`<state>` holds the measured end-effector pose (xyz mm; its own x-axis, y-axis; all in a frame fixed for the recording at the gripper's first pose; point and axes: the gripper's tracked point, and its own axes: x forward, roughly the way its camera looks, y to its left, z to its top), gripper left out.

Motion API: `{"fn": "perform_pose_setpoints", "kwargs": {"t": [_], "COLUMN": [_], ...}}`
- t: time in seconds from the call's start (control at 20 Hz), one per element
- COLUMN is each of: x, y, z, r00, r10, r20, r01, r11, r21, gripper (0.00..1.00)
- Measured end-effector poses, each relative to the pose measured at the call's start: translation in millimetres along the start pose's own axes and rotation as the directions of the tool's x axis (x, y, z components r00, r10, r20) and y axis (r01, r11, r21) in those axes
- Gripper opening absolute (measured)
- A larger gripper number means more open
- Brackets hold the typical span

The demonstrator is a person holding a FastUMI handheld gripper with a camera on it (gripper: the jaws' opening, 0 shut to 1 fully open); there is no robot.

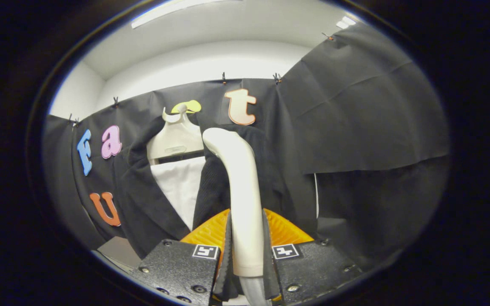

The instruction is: Iron the clothes twice with a garment steamer, once on the left side and once on the right side.

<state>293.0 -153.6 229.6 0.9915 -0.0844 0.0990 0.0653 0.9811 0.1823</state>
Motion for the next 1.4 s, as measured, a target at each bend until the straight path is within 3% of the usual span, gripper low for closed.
{"fn": "perform_pose_setpoints", "kwargs": {"t": [1.4], "x": [-37], "y": [-13], "z": [-136], "r00": [0.97], "r10": [-0.162], "r20": [-0.181], "r01": [0.154], "r11": [0.986], "r21": [-0.06], "gripper": [0.33]}}
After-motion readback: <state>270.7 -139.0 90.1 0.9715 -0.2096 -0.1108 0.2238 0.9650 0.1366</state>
